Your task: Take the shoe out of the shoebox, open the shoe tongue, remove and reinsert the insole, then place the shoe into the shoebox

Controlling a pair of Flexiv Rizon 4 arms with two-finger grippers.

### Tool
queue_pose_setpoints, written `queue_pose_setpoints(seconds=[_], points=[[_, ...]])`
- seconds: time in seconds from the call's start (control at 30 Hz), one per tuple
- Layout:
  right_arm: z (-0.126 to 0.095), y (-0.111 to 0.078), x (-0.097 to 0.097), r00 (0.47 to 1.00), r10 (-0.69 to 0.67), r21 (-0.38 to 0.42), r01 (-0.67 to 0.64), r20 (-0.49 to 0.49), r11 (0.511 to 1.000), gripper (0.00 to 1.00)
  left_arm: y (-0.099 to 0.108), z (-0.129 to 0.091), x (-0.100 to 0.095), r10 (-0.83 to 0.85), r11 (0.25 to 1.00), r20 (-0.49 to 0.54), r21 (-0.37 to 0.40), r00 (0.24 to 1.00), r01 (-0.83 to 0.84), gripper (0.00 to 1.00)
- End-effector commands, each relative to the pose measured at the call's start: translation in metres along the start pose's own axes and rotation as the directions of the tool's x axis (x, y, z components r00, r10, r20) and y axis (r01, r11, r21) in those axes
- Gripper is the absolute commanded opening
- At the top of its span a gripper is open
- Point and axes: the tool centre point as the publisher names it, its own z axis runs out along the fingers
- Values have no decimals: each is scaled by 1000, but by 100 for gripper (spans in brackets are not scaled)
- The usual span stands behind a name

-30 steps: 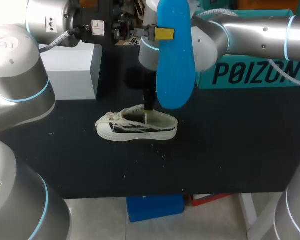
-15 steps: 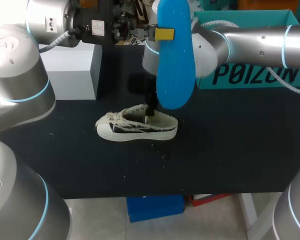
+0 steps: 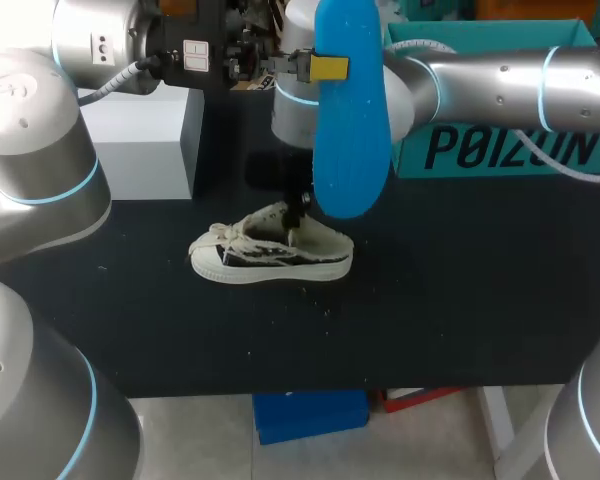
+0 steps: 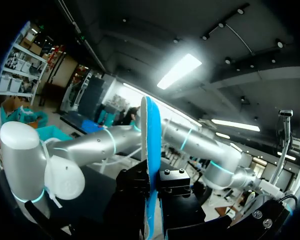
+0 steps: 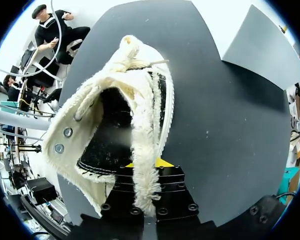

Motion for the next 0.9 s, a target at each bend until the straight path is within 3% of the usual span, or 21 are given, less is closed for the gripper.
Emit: queue_pose_setpoints(seconds=[0.03, 0.53, 0.73, 0.9], points=[[5, 4, -3, 1000, 0, 4, 0, -9, 1000, 0, 1, 1, 0, 1, 1000, 3, 2, 1000, -1, 0], [5, 4, -3, 1000, 0, 4, 0, -9, 1000, 0, 1, 1, 0, 1, 1000, 3, 2, 1000, -1, 0], [-46, 3, -7, 992, 90, -34, -87, 84, 996, 0, 1, 1, 0, 1, 1000, 3, 2, 1000, -1, 0], [-77, -11, -11, 951, 283, -40, -280, 125, 959, 0, 1, 1, 0, 1, 1000, 3, 2, 1000, -1, 0]])
